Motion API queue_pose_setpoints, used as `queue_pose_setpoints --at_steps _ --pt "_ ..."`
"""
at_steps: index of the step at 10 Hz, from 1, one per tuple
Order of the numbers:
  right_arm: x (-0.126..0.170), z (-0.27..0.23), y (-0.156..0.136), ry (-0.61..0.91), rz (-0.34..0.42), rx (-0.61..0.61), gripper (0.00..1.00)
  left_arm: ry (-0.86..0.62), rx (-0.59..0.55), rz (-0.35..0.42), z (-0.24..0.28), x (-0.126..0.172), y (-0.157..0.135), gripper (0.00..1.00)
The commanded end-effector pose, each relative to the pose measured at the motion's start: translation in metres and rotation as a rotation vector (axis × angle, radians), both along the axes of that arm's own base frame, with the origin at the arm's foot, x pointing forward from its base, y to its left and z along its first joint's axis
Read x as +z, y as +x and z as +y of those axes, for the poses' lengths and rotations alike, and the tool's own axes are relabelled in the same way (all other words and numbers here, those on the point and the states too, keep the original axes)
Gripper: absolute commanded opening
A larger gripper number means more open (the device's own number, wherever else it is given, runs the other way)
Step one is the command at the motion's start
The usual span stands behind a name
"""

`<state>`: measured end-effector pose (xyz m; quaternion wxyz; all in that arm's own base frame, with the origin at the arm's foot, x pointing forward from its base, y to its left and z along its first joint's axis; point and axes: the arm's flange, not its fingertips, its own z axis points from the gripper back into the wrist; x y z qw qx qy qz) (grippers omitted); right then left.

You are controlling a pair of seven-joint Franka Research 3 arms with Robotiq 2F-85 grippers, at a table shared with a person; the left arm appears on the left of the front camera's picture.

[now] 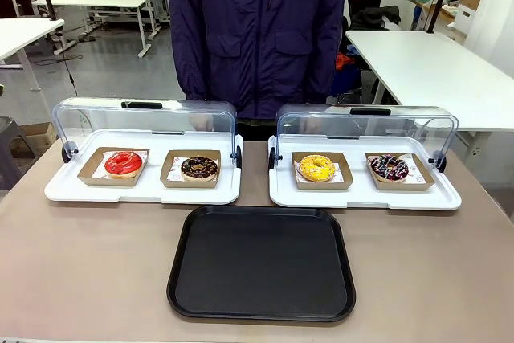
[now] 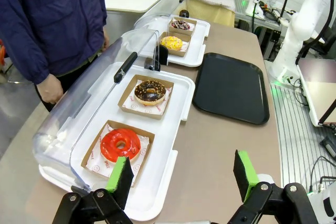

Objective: Move the first donut from the left to the tray.
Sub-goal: Pick up the Paper togo box containing the Donut indicated by the person and place it on the Handle tray.

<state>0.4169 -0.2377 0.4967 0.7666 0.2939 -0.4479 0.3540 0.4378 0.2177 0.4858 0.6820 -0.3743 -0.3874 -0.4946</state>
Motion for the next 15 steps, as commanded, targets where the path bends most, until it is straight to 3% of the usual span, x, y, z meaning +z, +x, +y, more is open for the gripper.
queue_pose_setpoints --at_steps 1,15 --pt "0.0034 0.0016 -0.0006 0.005 -0.013 0.004 1.0 0.0 -0.008 -0.002 -0.0007 0.0031 -0.0029 1.0" --pt "0.0034 0.0016 -0.0006 0.005 -0.013 0.004 1.0 0.0 -0.008 -0.002 -0.0007 0.0031 -0.0029 1.0"
